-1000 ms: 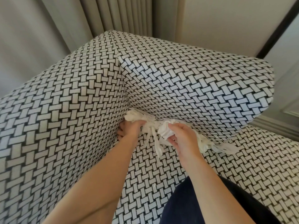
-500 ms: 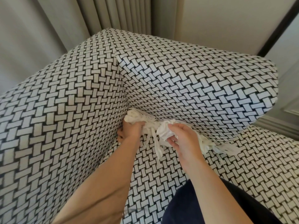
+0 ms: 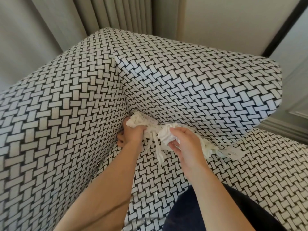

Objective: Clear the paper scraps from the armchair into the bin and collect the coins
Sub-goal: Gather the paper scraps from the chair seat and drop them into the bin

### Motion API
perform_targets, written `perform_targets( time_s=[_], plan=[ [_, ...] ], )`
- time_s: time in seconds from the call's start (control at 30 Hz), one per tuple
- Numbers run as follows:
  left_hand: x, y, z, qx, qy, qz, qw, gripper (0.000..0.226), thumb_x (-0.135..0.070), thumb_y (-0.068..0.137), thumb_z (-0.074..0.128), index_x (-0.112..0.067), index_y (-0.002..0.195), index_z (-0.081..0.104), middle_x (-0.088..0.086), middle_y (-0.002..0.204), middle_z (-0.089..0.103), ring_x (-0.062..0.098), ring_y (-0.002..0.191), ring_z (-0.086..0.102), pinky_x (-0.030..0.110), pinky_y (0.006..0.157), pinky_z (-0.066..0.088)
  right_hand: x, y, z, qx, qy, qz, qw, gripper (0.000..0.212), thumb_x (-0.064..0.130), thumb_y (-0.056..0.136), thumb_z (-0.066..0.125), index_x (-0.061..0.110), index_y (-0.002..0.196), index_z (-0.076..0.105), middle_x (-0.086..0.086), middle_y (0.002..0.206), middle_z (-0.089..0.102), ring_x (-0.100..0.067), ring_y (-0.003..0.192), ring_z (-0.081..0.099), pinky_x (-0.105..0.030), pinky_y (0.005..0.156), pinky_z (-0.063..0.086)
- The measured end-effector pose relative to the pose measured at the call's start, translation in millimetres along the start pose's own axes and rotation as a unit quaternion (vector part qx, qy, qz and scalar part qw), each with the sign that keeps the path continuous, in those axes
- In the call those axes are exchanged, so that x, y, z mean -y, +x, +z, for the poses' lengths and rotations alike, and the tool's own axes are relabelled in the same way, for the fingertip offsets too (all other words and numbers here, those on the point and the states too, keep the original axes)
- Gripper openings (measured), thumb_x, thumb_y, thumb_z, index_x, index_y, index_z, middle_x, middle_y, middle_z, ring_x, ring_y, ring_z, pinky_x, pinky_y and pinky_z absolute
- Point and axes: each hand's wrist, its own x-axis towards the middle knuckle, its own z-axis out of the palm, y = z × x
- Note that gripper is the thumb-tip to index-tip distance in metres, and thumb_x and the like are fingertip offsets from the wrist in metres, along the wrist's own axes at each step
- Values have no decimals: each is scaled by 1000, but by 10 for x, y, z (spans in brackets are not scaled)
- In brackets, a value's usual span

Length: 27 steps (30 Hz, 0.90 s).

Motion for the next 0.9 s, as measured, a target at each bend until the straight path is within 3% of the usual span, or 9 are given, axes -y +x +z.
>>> perform_targets(
  time_s=[0.07,0.17,0.33,0.47,0.63,0.7,0.73,0.8,0.9],
  plan=[
    [10,22,7,0,13,-7,1000,73,-28,67,69,-47,129,37,13,143,28,31,131,18,47,109,15,2,2,0,0,3,0,1000,4,10,87,61,9,84,59,-4,85,66,-16,84,59,-35,89,51],
    [5,-7,-10,7,42,-29,999,60,-31,71,68,-37,126,45,10,141,26,32,129,19,47,110,19,0,12,-1,-4,7,0,1000,4,10,87,62,8,85,59,-7,88,65,-18,85,58,-34,88,51],
    [6,-69,31,19,171,85,981,55,-33,78,63,-38,128,42,-1,142,40,22,140,13,49,112,3,-17,16,-16,-7,2,1,1000,5,10,87,61,7,87,57,-9,89,62,-19,82,55,-33,83,50],
    [87,-39,31,30,167,139,976,59,-32,74,64,-36,128,42,-6,134,49,15,137,23,56,110,-4,-31,31,-36,-13,9,11,1000,4,10,88,61,9,86,58,-7,90,64,-17,83,57,-34,85,51],
    [156,-65,-39,72,124,203,969,71,-21,72,69,-34,133,36,-9,119,58,15,124,43,51,113,-7,-47,42,-45,-22,13,22,999,3,10,88,61,8,90,59,-5,84,63,-17,80,56,-34,83,50],
    [147,-134,-73,96,102,229,963,71,-14,72,71,-27,134,38,-14,107,59,16,118,48,53,115,5,-46,44,-51,-25,27,25,999,4,9,88,61,8,92,59,-5,84,63,-16,78,57,-31,77,49],
    [143,-171,-91,118,74,237,961,70,-11,71,72,-23,132,41,-15,103,60,17,115,51,51,112,19,-48,44,-53,-27,34,27,999,6,9,88,61,8,94,59,-5,85,64,-16,79,57,-29,75,49],
    [116,-263,-128,166,9,241,956,63,-6,69,76,-20,123,45,-12,102,61,16,105,59,33,93,47,-53,38,-55,-31,45,26,998,6,10,88,61,9,94,59,-5,86,65,-16,79,59,-28,74,50],
    [101,-385,-160,174,4,268,948,52,-4,71,77,-21,112,51,-8,102,62,8,90,61,16,70,48,-55,17,-55,-31,46,22,998,3,11,89,61,11,92,60,-4,87,66,-14,78,61,-27,74,52]
  ],
)
